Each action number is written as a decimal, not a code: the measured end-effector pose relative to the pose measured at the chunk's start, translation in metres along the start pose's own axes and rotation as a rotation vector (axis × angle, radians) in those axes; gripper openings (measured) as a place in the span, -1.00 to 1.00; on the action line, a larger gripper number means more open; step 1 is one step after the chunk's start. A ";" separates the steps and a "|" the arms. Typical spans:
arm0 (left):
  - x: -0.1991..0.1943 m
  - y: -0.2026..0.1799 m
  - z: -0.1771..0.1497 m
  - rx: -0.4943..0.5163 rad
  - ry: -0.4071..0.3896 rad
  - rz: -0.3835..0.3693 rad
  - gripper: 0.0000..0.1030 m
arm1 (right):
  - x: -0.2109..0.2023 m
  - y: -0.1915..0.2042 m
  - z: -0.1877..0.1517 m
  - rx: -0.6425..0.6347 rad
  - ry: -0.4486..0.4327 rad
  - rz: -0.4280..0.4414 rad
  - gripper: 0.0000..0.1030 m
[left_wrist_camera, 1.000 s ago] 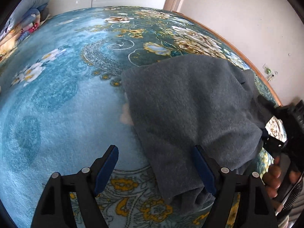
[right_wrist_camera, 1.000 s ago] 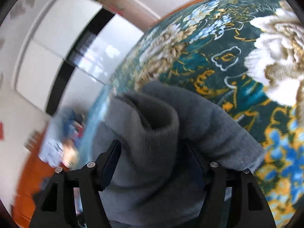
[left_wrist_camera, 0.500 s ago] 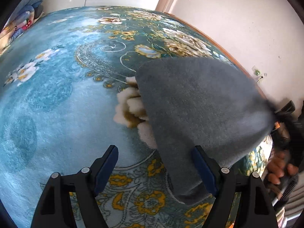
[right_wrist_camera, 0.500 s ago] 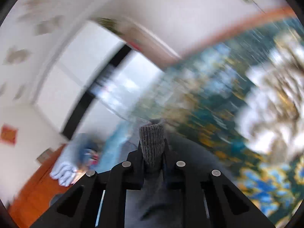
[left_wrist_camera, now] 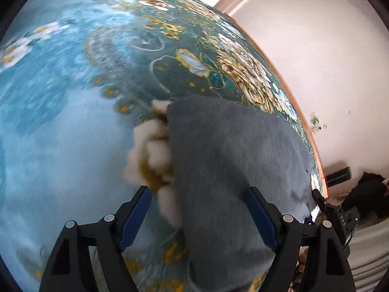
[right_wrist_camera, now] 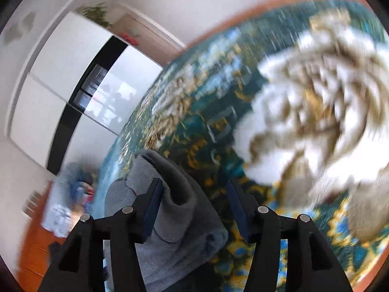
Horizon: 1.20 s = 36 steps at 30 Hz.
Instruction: Fold clothes
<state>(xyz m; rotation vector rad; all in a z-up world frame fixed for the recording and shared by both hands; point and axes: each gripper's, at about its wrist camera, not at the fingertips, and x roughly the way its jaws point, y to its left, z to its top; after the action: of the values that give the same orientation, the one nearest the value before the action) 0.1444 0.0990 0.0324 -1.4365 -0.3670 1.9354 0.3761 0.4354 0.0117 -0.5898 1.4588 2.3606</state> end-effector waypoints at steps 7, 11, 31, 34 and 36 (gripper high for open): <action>0.011 0.008 0.011 -0.059 0.018 -0.084 0.66 | 0.003 -0.008 -0.004 0.057 0.055 0.150 0.43; 0.013 0.007 0.012 -0.037 0.021 -0.094 0.66 | 0.013 0.001 -0.008 0.011 0.095 0.154 0.43; 0.015 0.007 0.012 -0.021 0.021 -0.233 -0.36 | 0.013 0.064 -0.024 -0.150 0.131 -0.010 -0.37; 0.000 0.008 0.022 -0.014 -0.001 -0.281 -0.56 | 0.009 0.100 -0.018 -0.233 0.146 0.012 -0.39; -0.015 0.011 0.034 -0.019 -0.022 -0.315 -0.64 | 0.009 0.129 -0.012 -0.290 0.156 0.041 -0.39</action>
<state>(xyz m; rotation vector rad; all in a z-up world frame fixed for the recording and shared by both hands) 0.1116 0.0872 0.0485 -1.2834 -0.5869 1.6973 0.3113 0.3686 0.1017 -0.8394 1.2031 2.6327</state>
